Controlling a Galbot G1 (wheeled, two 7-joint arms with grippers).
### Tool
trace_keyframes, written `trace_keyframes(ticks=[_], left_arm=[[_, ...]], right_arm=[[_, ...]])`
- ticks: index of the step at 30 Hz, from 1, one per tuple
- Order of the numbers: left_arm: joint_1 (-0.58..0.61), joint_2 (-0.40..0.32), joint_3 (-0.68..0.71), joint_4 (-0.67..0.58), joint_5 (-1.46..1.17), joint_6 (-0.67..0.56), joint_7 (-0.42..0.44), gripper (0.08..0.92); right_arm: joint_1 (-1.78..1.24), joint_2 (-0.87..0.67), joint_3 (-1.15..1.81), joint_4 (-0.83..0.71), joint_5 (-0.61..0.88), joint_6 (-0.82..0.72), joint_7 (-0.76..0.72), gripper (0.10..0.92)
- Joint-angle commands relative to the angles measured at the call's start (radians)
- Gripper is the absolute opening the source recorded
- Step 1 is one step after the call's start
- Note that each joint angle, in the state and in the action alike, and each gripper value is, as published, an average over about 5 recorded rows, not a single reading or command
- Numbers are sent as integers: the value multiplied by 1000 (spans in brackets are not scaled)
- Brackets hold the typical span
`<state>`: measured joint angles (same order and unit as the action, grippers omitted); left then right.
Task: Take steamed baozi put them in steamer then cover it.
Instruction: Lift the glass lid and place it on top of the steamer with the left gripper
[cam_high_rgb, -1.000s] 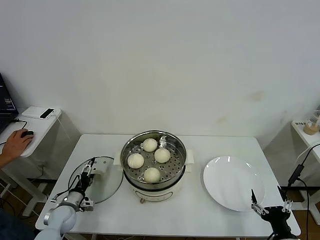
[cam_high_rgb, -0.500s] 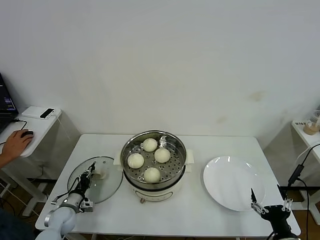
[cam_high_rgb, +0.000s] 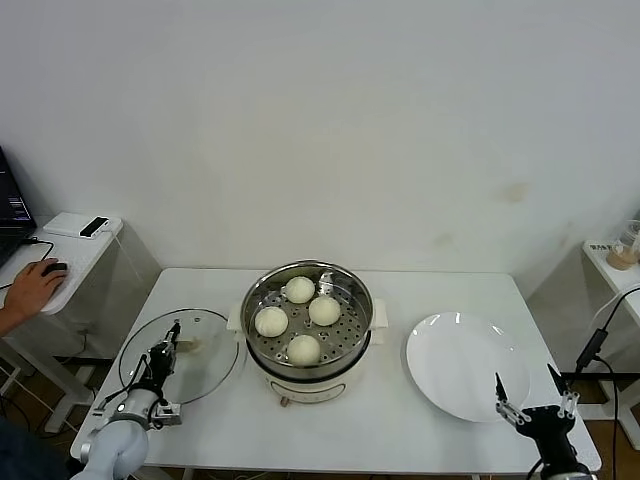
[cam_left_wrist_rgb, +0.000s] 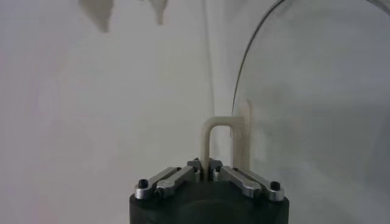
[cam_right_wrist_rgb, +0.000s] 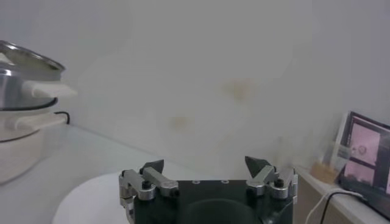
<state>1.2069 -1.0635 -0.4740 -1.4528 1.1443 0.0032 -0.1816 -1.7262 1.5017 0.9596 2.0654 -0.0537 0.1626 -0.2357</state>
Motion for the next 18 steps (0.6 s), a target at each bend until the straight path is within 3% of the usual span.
trace_keyframes(ticks=[1,9,18], left_arm=[[122,-7,-122,-201,-14,46,3,139],[136,6,-186,-294,-7,76,52,139],[108,91,-209,-362,-11,111,143,139]], right_arm=[[-1,-6,-14,11,-1,3,0,823],[-14,-29,-22,28,3,4,-1,823],[-17,-41,-33,34,-8,6,-10,823]])
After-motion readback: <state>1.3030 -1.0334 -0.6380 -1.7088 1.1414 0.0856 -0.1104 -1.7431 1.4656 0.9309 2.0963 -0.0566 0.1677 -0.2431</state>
